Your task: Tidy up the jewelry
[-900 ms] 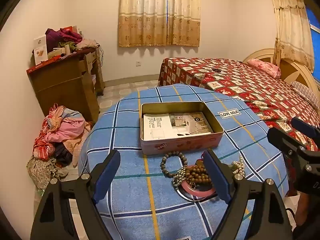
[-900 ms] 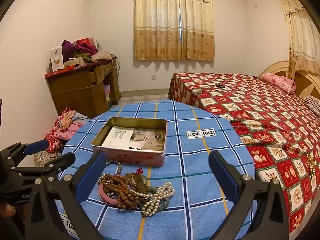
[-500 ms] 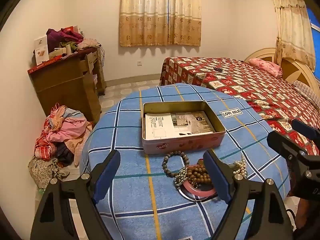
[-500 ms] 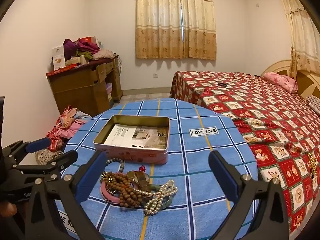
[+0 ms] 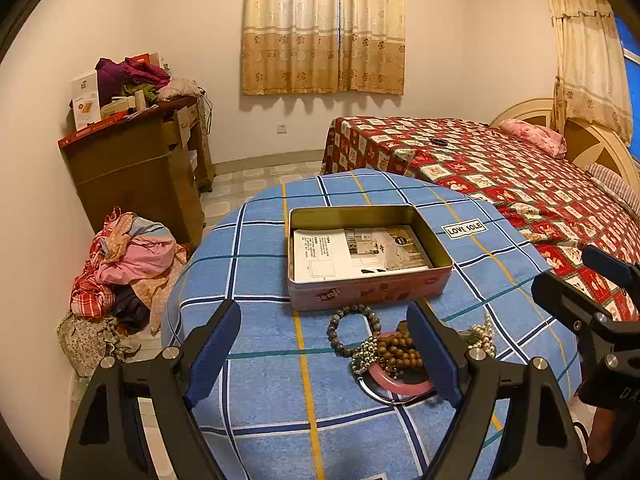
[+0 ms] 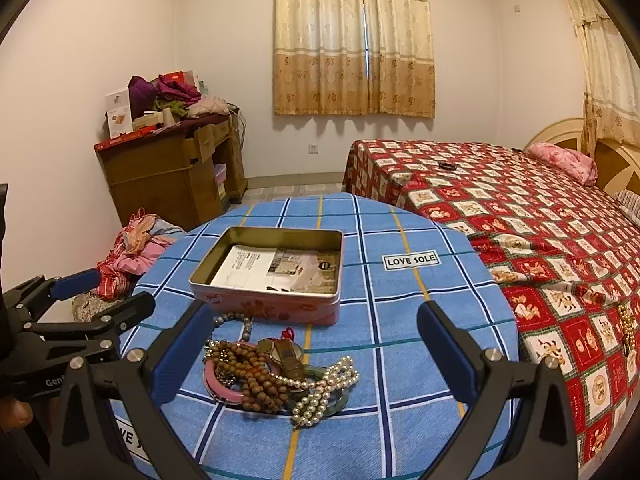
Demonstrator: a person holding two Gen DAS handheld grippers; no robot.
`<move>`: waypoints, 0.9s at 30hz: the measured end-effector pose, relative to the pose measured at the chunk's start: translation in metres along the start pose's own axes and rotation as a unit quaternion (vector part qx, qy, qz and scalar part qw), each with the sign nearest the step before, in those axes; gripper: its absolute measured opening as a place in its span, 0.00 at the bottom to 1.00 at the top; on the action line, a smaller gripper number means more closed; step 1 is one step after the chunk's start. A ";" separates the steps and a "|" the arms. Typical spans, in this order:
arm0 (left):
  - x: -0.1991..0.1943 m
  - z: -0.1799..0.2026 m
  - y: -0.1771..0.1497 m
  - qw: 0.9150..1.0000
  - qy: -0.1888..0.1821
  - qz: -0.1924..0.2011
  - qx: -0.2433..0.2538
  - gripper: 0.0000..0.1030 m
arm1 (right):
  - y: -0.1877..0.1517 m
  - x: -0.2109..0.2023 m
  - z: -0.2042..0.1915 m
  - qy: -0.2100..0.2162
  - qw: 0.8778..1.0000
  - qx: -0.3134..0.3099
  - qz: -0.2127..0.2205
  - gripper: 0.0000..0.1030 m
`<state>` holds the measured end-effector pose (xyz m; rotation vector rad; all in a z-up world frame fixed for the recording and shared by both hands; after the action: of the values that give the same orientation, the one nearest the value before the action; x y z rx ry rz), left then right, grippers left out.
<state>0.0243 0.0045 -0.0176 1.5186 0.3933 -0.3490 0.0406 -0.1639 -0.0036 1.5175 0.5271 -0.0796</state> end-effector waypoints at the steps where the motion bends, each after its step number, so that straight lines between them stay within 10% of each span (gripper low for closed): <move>1: 0.000 0.000 0.000 1.000 0.000 0.000 0.000 0.83 | 0.000 0.000 0.000 0.000 1.000 0.000 0.000 1.00; 27: -0.003 -0.003 0.003 1.000 0.008 0.003 -0.003 0.83 | -0.003 0.001 -0.001 0.000 1.000 0.001 -0.001 1.00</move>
<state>0.0231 0.0072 -0.0136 1.5178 0.4015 -0.3304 0.0399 -0.1627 -0.0067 1.5185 0.5284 -0.0822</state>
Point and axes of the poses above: each gripper's, at about its wrist camera, not at the fingertips, and x roughly the way its jaws point, z to its right, y to its top, the point moved 3 cm from there along x, roughly the way its jaws point, and after that the axes turned 9 degrees about z, right-handed, at the moved point
